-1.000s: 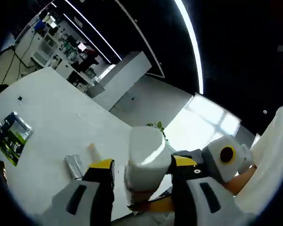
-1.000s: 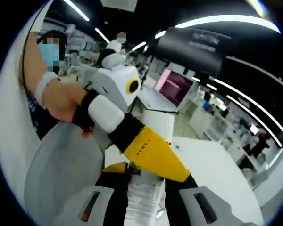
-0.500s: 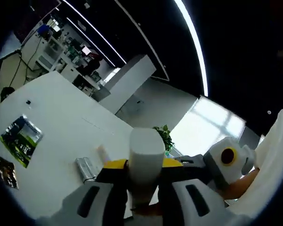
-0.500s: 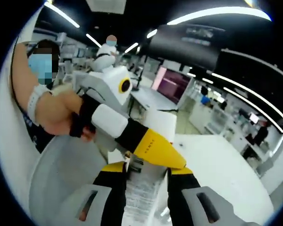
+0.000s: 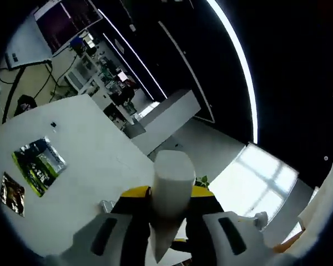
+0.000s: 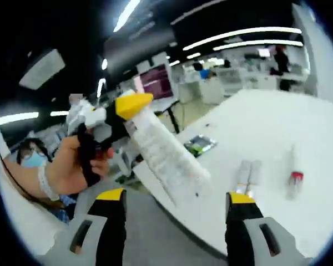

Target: Arrange the skincare products in the storage area until every visible bottle or jar stands upright without overlapping.

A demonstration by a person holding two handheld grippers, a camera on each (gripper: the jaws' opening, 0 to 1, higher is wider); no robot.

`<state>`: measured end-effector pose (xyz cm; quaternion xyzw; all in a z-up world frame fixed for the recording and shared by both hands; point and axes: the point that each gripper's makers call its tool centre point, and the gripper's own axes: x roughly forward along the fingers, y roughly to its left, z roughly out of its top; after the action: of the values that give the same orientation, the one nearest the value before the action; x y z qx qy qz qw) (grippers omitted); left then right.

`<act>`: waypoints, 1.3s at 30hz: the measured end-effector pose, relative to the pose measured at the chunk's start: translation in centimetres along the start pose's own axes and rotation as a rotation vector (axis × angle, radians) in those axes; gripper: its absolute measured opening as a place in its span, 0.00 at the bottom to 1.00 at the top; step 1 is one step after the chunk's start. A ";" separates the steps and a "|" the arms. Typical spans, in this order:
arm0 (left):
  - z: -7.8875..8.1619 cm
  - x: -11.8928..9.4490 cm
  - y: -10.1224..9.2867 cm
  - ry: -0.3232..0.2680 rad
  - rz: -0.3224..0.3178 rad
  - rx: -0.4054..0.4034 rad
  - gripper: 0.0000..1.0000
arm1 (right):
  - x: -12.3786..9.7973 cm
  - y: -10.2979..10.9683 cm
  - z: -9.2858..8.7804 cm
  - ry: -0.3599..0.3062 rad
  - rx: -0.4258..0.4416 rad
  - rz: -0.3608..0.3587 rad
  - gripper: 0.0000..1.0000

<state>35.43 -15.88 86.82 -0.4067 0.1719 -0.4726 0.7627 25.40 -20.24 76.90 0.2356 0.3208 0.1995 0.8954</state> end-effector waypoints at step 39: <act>-7.4 0.2 -6.3 0.316 -0.300 0.232 0.24 | -2.2 1.0 12.6 -0.426 0.879 0.446 0.11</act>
<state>27.10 -20.78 87.27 -0.2584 0.1711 -0.6550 0.6892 32.02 -24.23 87.13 0.6859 0.1273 0.1796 0.6936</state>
